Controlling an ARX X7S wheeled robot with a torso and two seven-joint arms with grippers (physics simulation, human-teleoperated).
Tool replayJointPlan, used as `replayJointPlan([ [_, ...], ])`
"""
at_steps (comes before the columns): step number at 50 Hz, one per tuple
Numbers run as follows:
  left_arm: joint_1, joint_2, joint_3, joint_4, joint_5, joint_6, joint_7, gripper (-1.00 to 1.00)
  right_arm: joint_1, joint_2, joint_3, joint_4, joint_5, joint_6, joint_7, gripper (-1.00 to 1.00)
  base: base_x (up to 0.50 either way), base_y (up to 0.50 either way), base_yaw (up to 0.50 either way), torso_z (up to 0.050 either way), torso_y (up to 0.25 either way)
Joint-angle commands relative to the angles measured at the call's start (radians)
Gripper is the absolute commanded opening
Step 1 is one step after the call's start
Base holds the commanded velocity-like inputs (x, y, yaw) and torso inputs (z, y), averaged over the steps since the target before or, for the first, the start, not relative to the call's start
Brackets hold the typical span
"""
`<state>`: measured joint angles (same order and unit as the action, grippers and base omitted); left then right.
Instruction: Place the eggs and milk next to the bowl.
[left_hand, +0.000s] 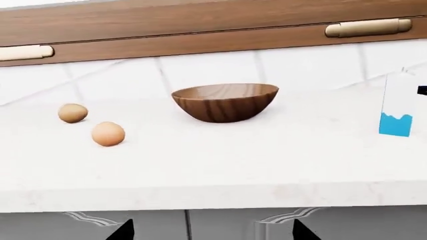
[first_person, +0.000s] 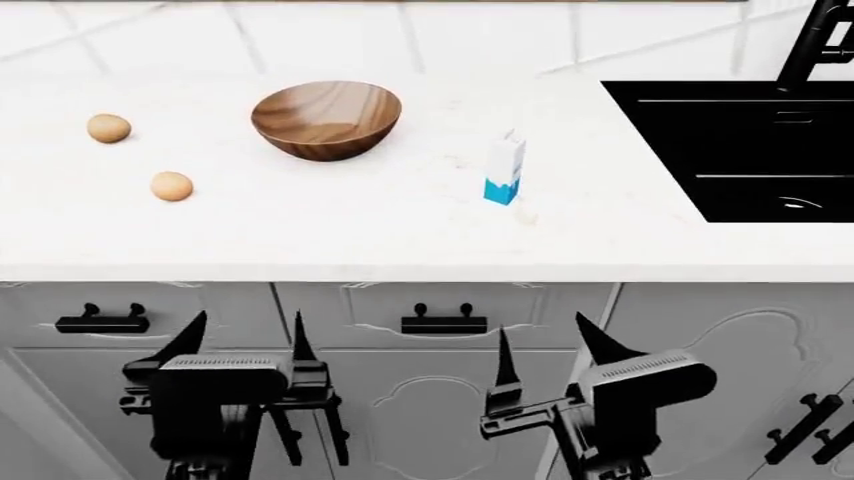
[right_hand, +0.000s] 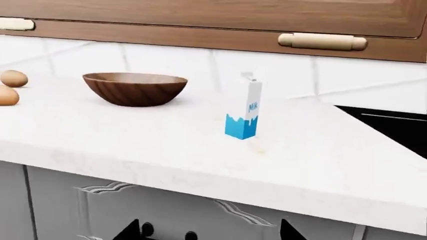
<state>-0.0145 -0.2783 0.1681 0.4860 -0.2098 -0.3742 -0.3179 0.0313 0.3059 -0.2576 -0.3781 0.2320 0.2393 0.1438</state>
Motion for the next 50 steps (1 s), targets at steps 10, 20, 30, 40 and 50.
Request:
replayJointPlan([
  [10, -0.223, -0.146, -0.254, 0.474, -0.35, -0.737, 0.022, 1.0, 0.348, 0.155, 0.148, -0.457, 0.436, 0.709, 0.002, 1.0, 0.0, 0.0, 0.0, 0.019, 0.0],
  [20, -0.406, -0.212, -0.551, 0.558, -0.878, -1.034, -0.129, 1.0, 0.534, 0.116, 0.342, -0.475, 0.776, 0.993, 0.122, 1.0, 0.0, 0.0, 0.0, 0.0, 0.0],
  [30, -0.437, -0.229, -0.643, 0.506, -1.115, -1.061, -0.231, 1.0, 0.594, 0.106, 0.368, -0.447, 0.856, 1.058, 0.181, 1.0, 0.0, 0.0, 0.0, 0.0, 0.0],
  [40, -0.451, -0.233, -0.641, 0.477, -1.177, -1.042, -0.262, 1.0, 0.6, 0.118, 0.351, -0.447, 0.848, 1.052, 0.189, 1.0, 0.36, 0.0, 0.0, 0.0, 0.0],
  [50, -0.447, -0.246, -0.637, 0.475, -1.207, -1.024, -0.287, 1.0, 0.618, 0.132, 0.358, -0.455, 0.872, 1.066, 0.215, 1.0, 0.4, 0.0, 0.0, 0.0, 0.0],
])
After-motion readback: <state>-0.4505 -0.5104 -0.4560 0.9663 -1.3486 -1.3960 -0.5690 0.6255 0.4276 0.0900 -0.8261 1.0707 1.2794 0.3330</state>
